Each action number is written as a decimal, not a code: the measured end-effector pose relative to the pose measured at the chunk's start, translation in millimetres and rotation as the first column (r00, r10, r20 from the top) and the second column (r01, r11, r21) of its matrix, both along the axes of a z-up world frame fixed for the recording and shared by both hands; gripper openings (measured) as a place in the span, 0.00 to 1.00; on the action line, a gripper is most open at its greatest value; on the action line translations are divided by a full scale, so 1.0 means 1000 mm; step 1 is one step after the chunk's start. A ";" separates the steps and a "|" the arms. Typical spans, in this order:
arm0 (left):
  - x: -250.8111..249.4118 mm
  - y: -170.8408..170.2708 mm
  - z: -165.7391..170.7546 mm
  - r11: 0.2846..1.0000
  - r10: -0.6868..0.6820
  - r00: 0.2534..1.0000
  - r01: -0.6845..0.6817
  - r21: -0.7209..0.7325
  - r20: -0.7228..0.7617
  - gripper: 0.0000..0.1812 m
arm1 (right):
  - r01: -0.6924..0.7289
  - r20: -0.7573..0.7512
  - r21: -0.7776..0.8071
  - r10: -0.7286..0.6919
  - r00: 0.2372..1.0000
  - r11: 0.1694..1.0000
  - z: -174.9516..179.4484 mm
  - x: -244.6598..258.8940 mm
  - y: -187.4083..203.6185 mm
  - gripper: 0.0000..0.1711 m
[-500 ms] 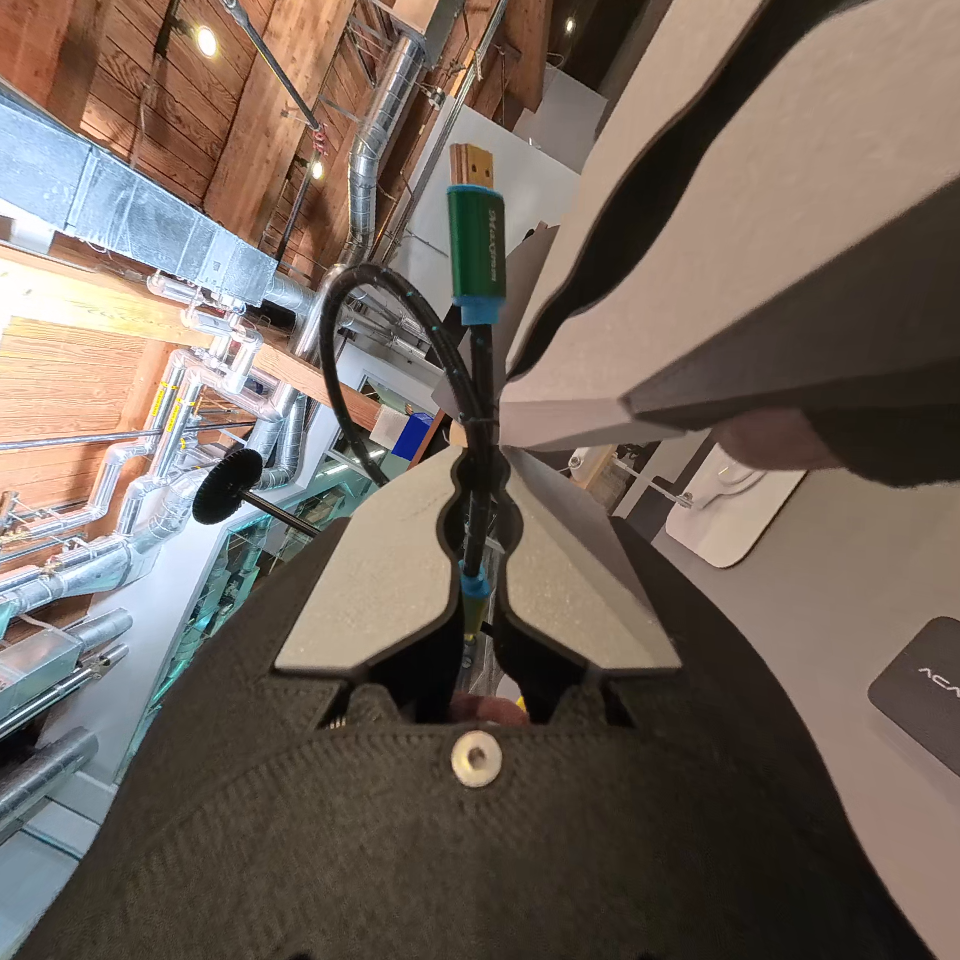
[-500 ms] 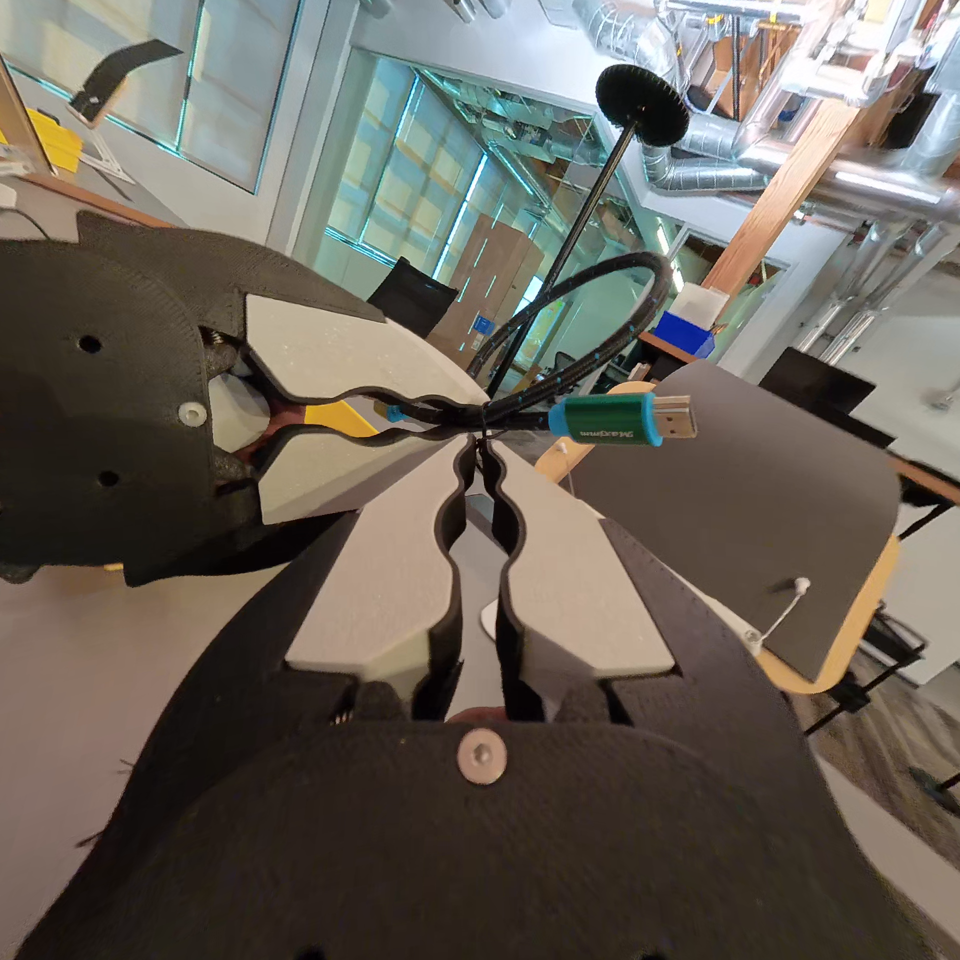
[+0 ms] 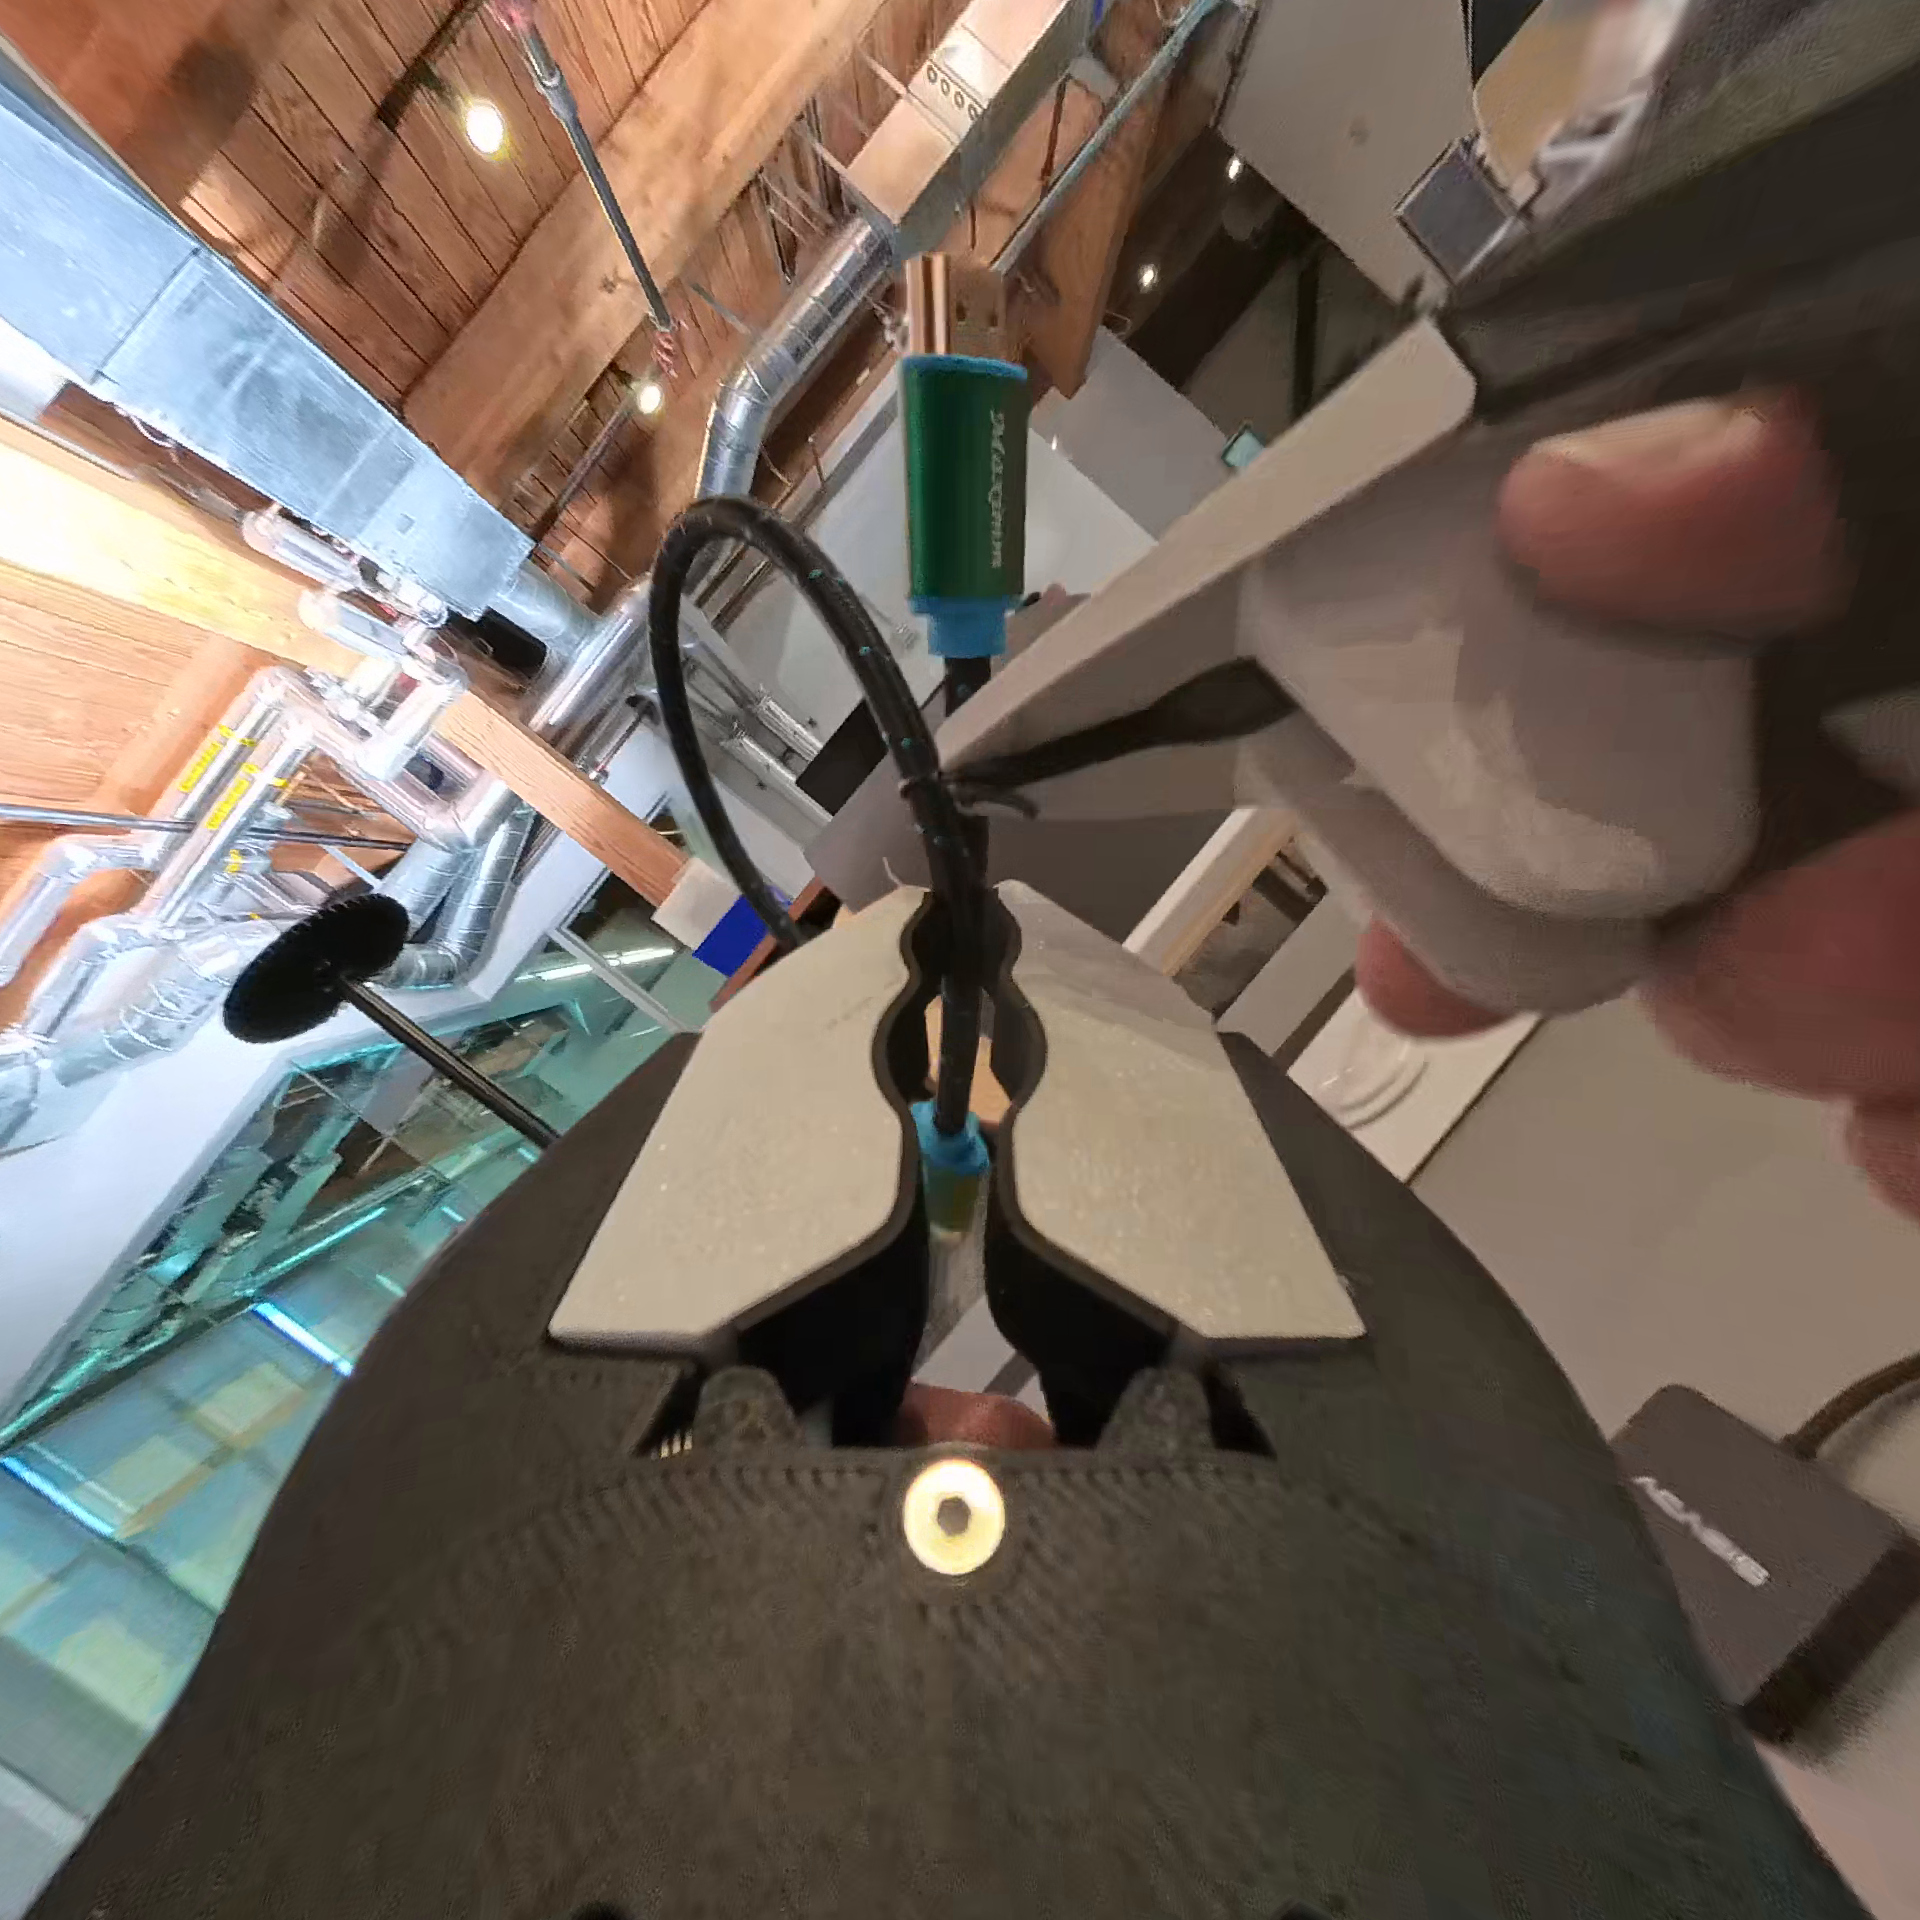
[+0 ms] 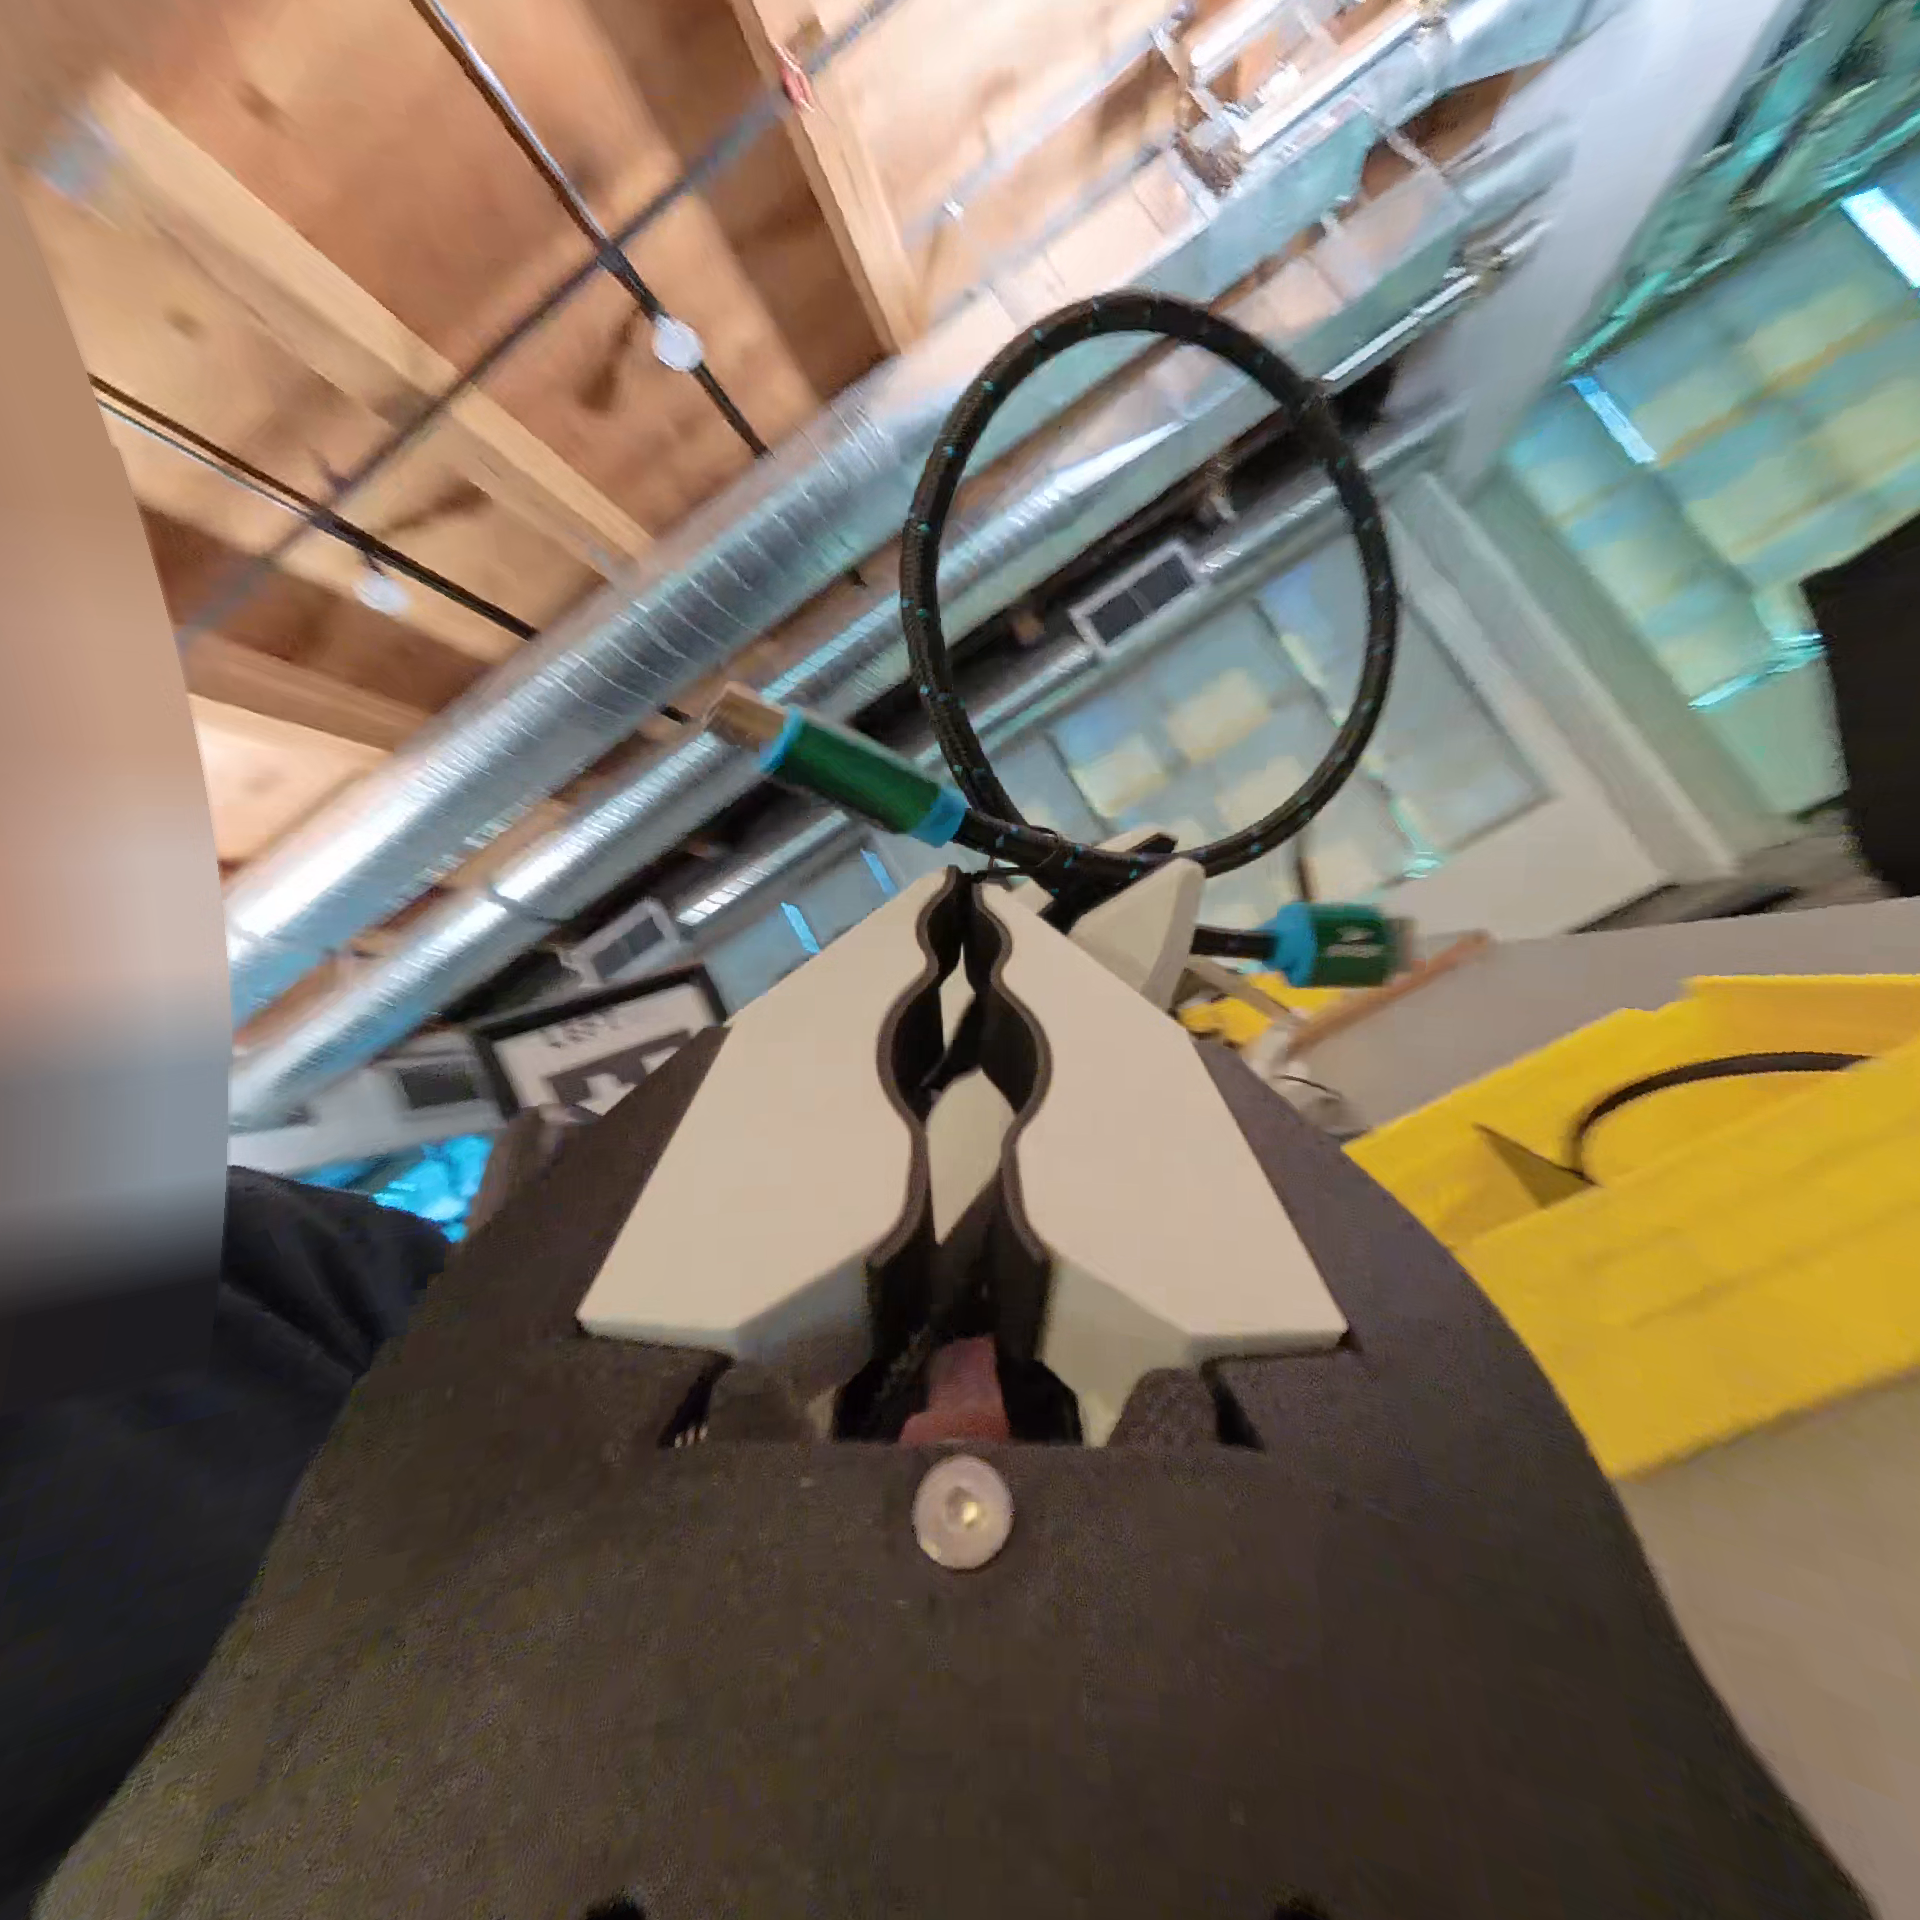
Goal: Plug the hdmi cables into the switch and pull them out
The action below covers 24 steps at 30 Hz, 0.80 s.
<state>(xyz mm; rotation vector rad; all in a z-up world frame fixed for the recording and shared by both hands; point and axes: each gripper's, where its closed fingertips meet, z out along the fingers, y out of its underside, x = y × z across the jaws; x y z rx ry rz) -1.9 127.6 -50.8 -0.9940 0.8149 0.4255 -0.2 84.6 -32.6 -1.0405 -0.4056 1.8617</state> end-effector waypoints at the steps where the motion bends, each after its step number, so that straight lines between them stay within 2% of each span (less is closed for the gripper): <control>1: 0.001 -0.002 0.001 1.000 -0.014 1.000 0.014 0.012 0.012 0.03 | -0.055 -0.051 -0.010 0.055 0.997 0.998 0.002 -0.001 -0.006 0.00; 3: 0.004 -0.009 0.006 0.998 -0.047 0.999 0.046 0.042 0.015 0.04 | -0.180 -0.151 -0.018 0.175 0.973 0.984 0.006 0.000 -0.016 0.00; 4: 0.006 -0.013 0.008 0.997 -0.067 0.998 0.066 0.046 0.019 0.04 | -0.191 -0.170 -0.009 0.186 0.968 0.982 0.007 -0.001 -0.018 0.00; 7: 0.004 -0.008 0.005 0.999 -0.050 0.999 0.049 0.013 0.016 0.03 | -0.023 -0.061 0.001 0.023 0.998 1.000 -0.003 -0.008 -0.006 0.00; 9: 0.000 -0.002 0.002 1.000 -0.028 1.000 0.027 0.007 0.005 0.03 | 0.145 0.077 0.100 -0.153 0.985 0.984 -0.011 -0.010 -0.001 0.06; 11: -0.004 0.002 0.001 1.000 -0.016 1.000 0.016 -0.001 0.004 0.03 | 0.316 0.213 0.289 -0.383 0.899 0.904 -0.017 -0.011 0.002 0.09; 13: -0.005 0.003 0.002 1.000 -0.007 1.000 0.007 -0.001 -0.001 0.03 | 0.447 0.269 0.503 -0.625 0.733 0.740 -0.018 -0.006 0.004 0.07; 15: -0.005 0.003 0.002 1.000 0.004 1.000 -0.003 0.005 -0.014 0.03 | 0.483 0.251 0.671 -0.785 0.566 0.563 -0.013 -0.003 0.004 0.07; 17: -0.004 0.005 -0.001 1.000 0.021 0.999 -0.021 0.003 -0.032 0.03 | 0.458 0.231 0.776 -0.871 0.433 0.434 -0.012 -0.006 0.003 0.04; 19: -0.004 0.006 -0.003 0.999 0.047 0.997 -0.046 0.005 -0.054 0.03 | 0.434 0.250 0.811 -0.903 0.348 0.392 -0.015 -0.010 0.005 0.03; 21: -0.002 0.004 -0.002 0.997 0.068 0.993 -0.064 0.044 -0.097 0.03 | 0.440 0.251 0.811 -0.909 0.334 0.386 -0.015 -0.013 0.003 0.00; 24: 0.001 0.001 -0.002 0.991 0.100 0.982 -0.085 0.099 -0.158 0.03 | 0.459 0.283 0.786 -0.902 0.326 0.413 -0.020 -0.013 0.008 0.00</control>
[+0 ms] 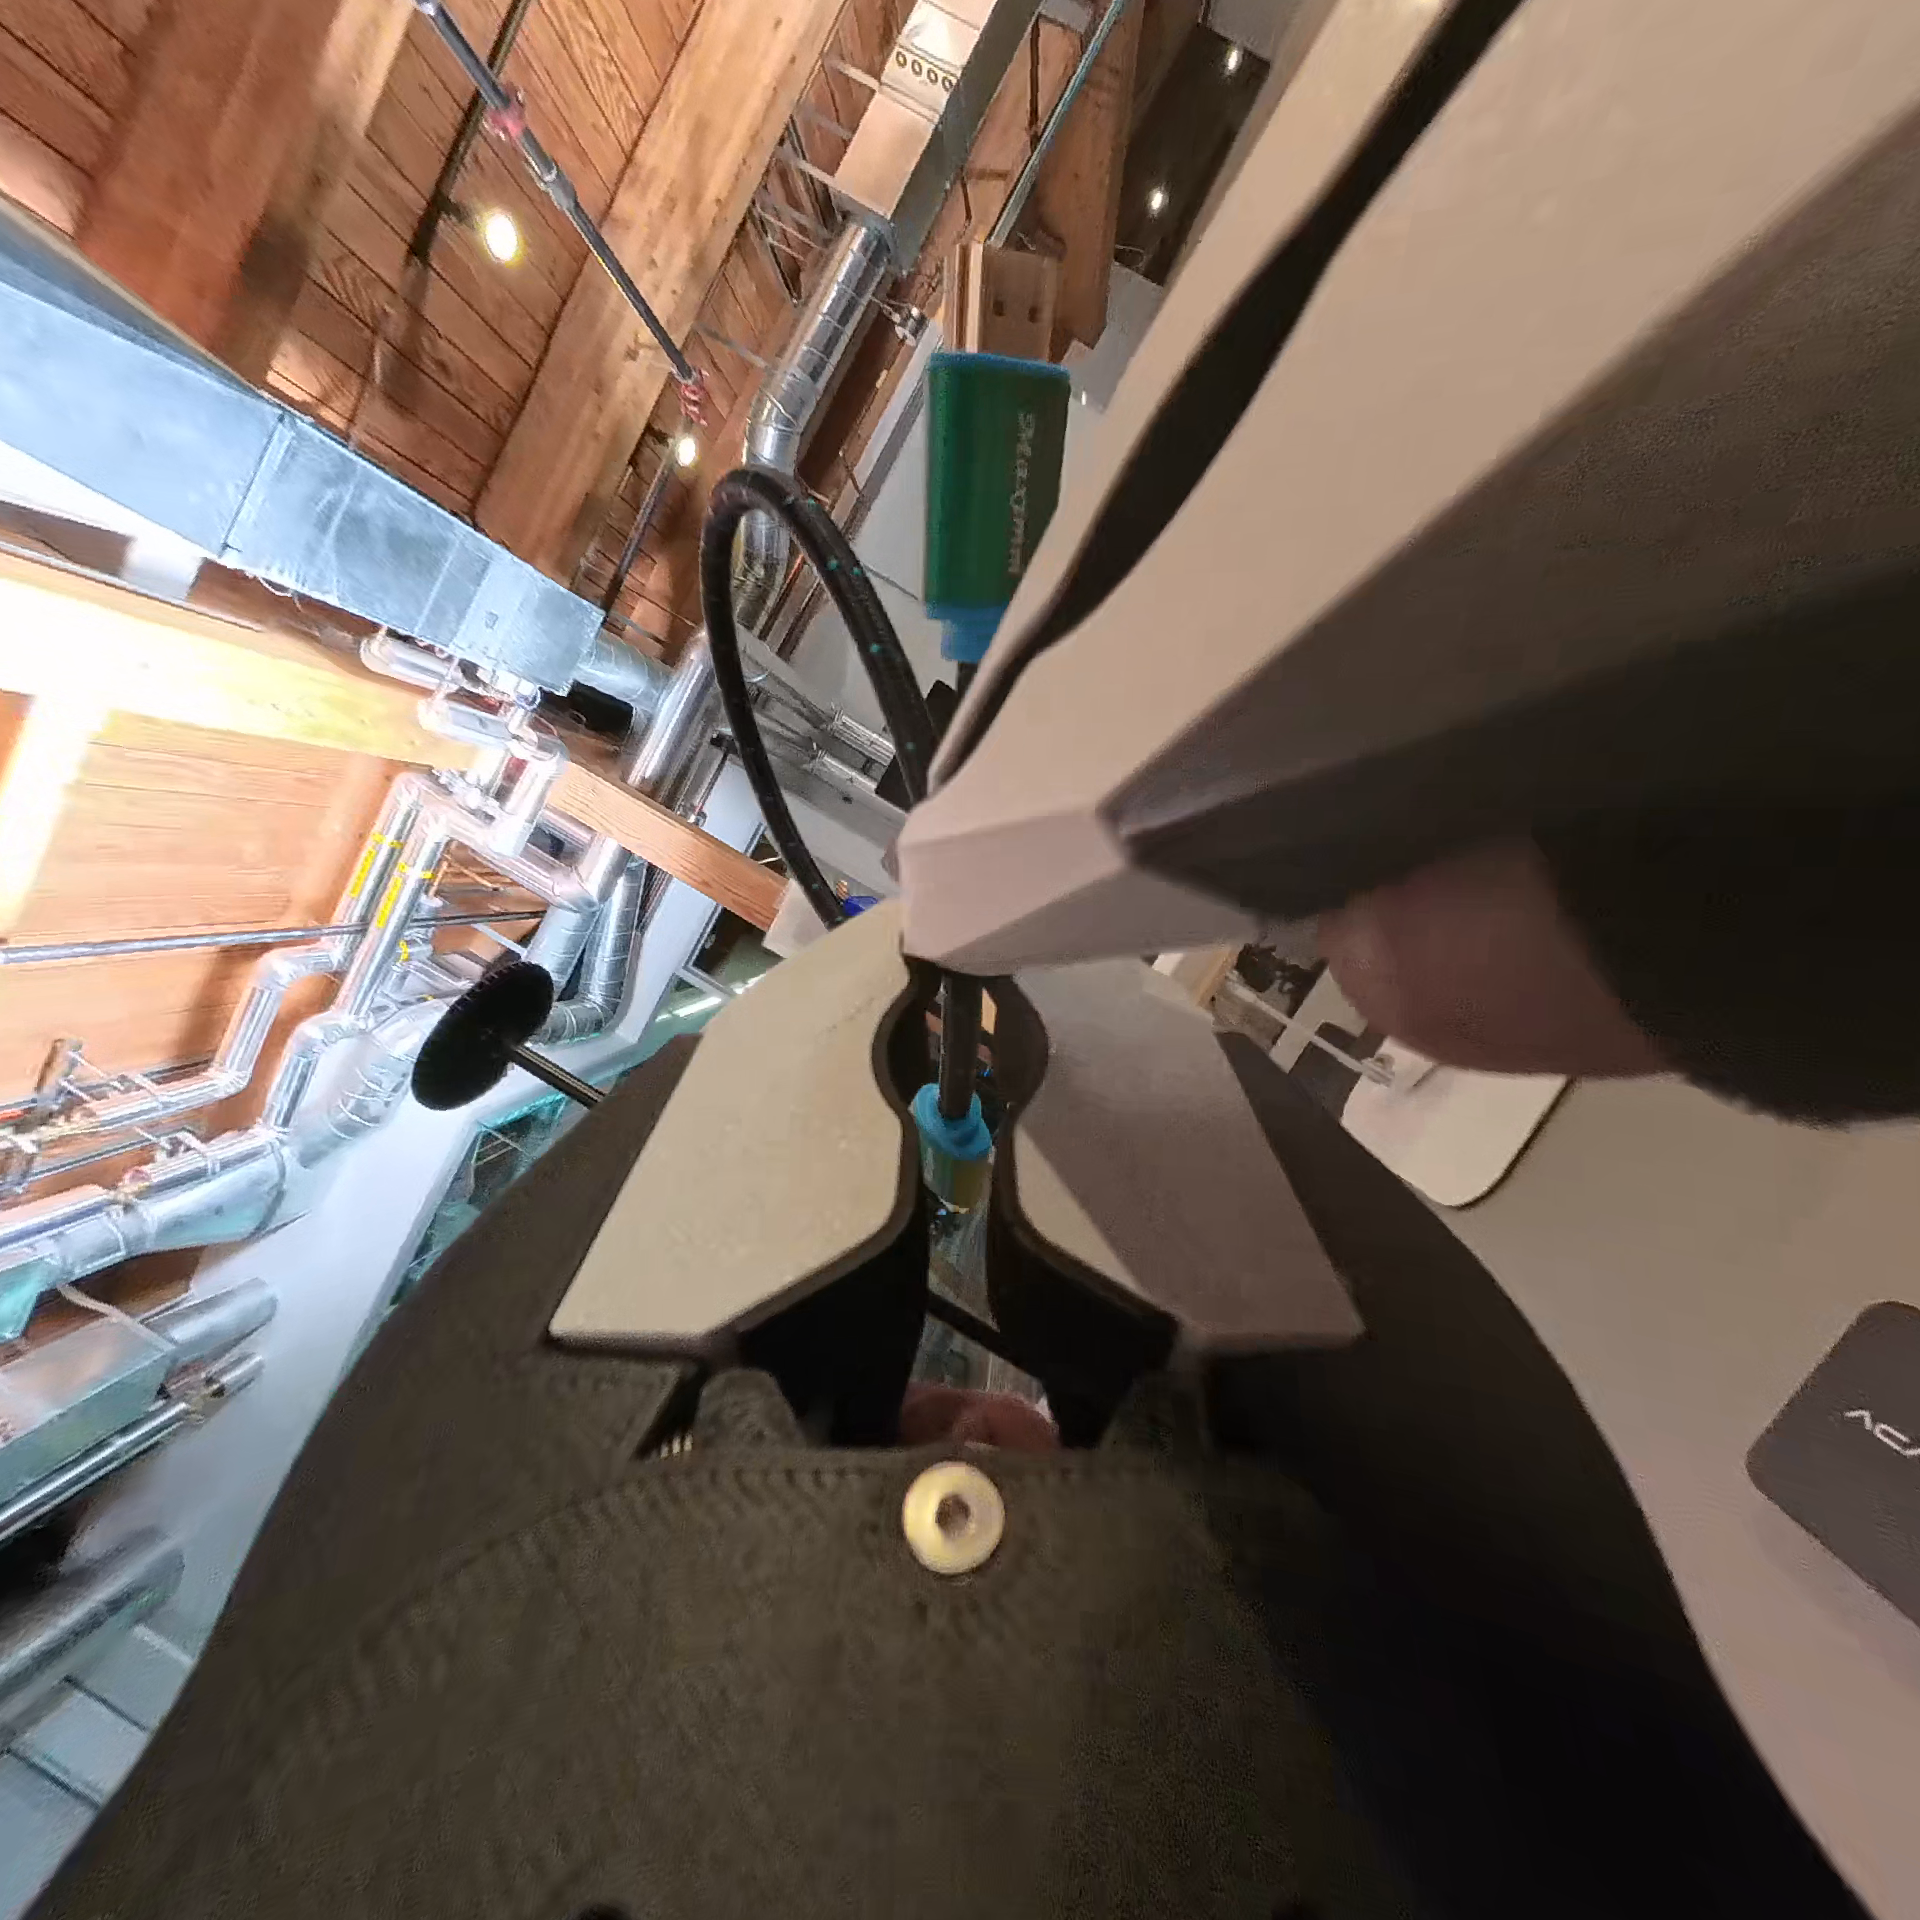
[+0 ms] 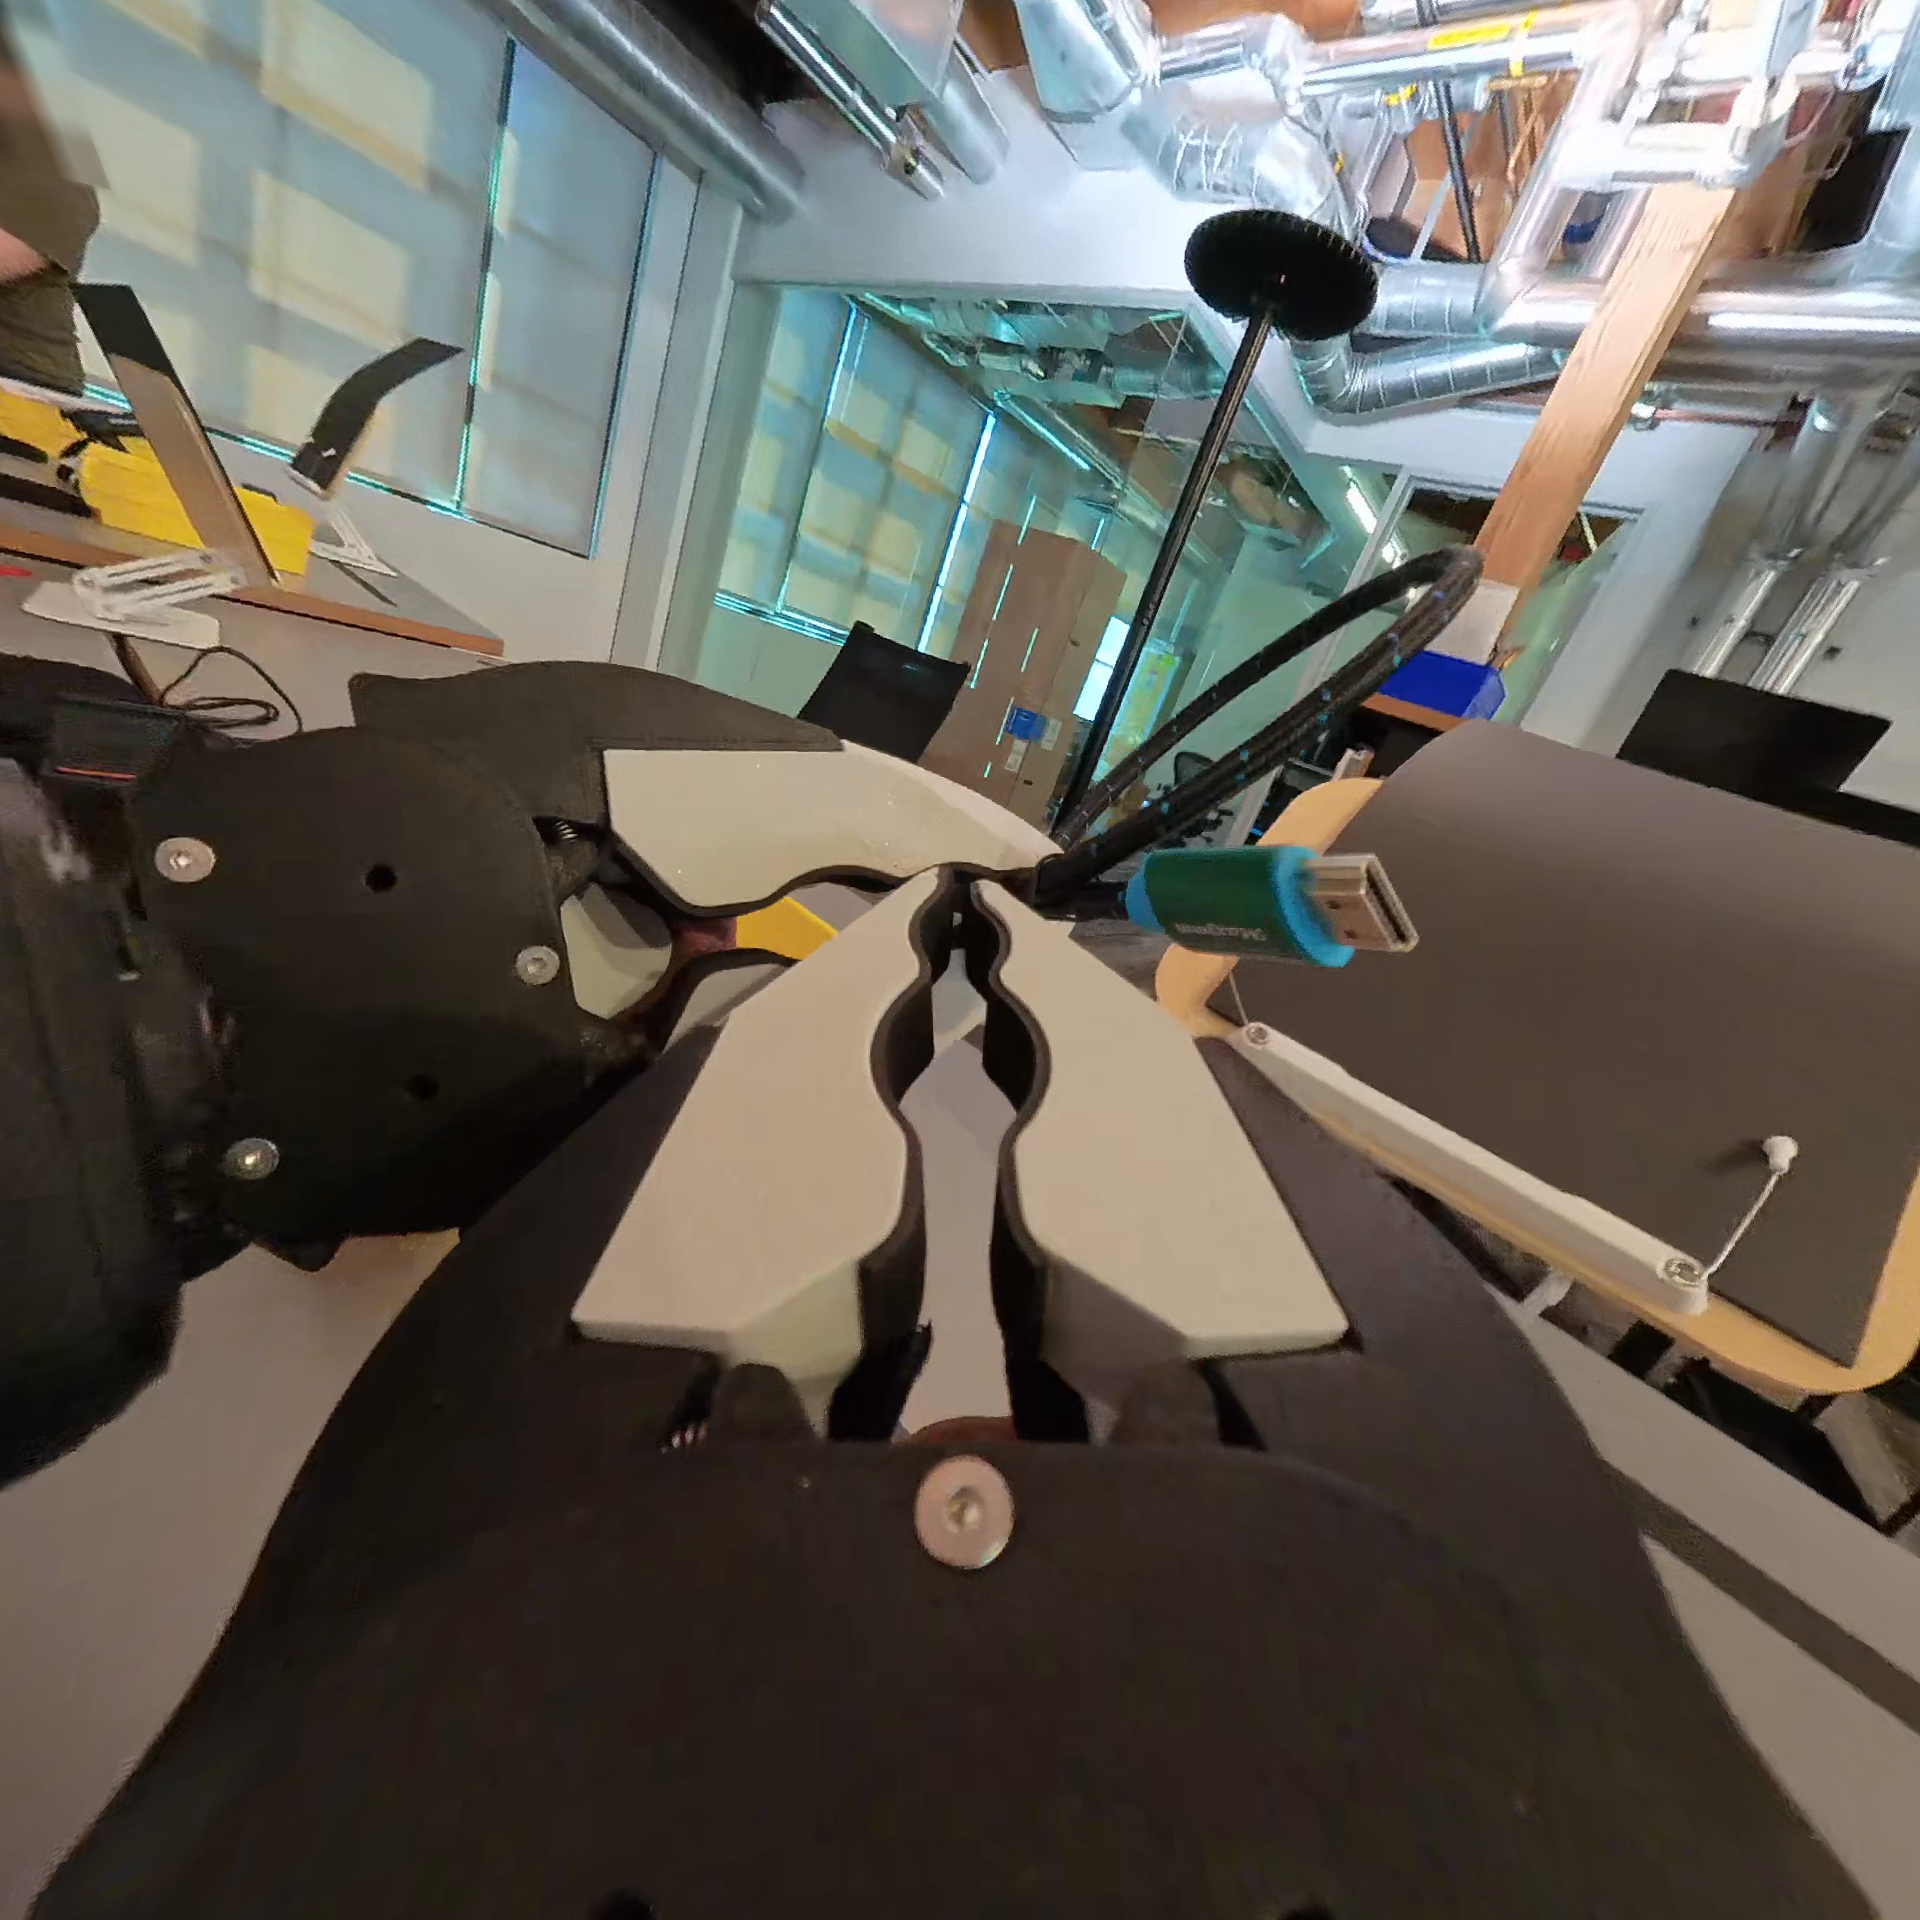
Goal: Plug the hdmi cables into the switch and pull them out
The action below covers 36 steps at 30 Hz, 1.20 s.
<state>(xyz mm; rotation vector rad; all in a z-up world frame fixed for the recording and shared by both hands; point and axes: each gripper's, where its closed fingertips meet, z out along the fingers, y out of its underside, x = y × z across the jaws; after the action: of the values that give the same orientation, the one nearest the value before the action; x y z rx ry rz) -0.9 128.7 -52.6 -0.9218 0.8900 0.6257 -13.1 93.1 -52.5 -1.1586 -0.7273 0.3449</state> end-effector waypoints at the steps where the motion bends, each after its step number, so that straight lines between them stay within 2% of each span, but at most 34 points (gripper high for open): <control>1: 0.000 0.001 -0.001 1.000 0.009 1.000 -0.009 -0.003 -0.006 0.03 | 0.000 -0.005 -0.010 0.000 1.000 1.000 -0.001 0.001 0.001 0.00; 12: -0.002 0.003 -0.001 0.999 0.033 0.999 -0.032 0.012 -0.030 0.03 | 0.024 -0.024 -0.014 -0.025 0.999 1.000 -0.003 0.010 0.004 0.02; 21: -0.004 0.005 -0.003 0.997 0.060 0.996 -0.058 0.044 -0.060 0.03 | -0.054 -0.123 -0.130 0.038 0.992 0.990 -0.008 0.010 0.011 0.00; 26: -0.004 0.004 -0.003 0.997 0.055 0.997 -0.052 0.055 -0.058 0.03 | -0.145 -0.202 -0.208 0.102 0.974 0.967 -0.012 0.005 0.012 0.02; 30: -0.003 0.003 -0.003 0.998 0.049 0.998 -0.046 0.053 -0.046 0.03 | -0.228 -0.285 -0.238 0.156 0.946 0.944 -0.009 0.007 0.011 0.00; 34: -0.003 0.003 -0.003 1.000 0.021 1.000 -0.021 0.019 -0.007 0.03 | -0.398 -0.396 -0.259 0.279 0.875 0.880 -0.004 0.006 0.005 0.00; 36: -0.003 0.001 -0.001 1.000 -0.022 0.998 0.024 -0.019 0.060 0.03 | -0.525 -0.489 -0.242 0.364 0.793 0.816 0.004 0.008 -0.001 0.00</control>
<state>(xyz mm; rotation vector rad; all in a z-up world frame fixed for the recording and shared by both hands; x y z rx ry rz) -3.8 130.1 -53.7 -0.9417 0.8532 0.5679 -4.9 91.8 -48.8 -1.1893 -0.5571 1.1537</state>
